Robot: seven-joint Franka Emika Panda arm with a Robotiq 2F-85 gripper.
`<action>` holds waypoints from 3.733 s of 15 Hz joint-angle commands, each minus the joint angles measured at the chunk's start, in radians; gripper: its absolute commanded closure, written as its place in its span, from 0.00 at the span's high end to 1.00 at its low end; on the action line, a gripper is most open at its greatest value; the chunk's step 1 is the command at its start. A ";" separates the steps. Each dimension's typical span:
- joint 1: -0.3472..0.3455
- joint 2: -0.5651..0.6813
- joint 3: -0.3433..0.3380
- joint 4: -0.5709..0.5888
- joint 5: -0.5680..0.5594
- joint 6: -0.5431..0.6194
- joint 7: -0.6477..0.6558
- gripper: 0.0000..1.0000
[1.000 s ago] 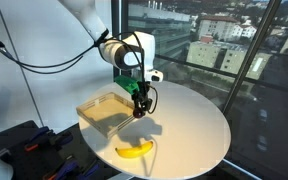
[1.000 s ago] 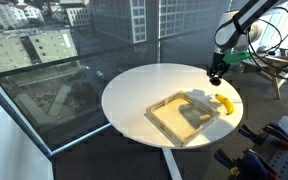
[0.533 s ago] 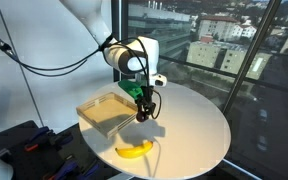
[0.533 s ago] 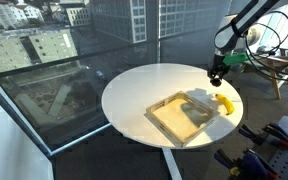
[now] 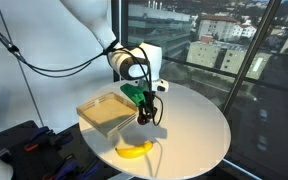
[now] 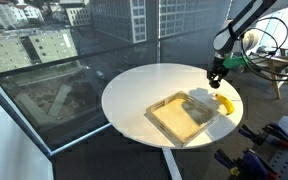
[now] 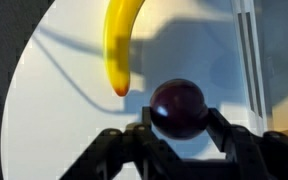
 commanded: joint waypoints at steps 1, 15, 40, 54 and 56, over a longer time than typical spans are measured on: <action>-0.033 0.033 0.027 0.033 0.047 0.009 -0.055 0.33; -0.069 0.154 0.052 0.097 0.056 0.032 -0.078 0.33; -0.067 0.227 0.045 0.143 0.039 0.045 -0.062 1.00; -0.065 0.212 0.043 0.139 0.038 0.030 -0.058 1.00; -0.061 0.204 0.040 0.137 0.035 0.022 -0.052 1.00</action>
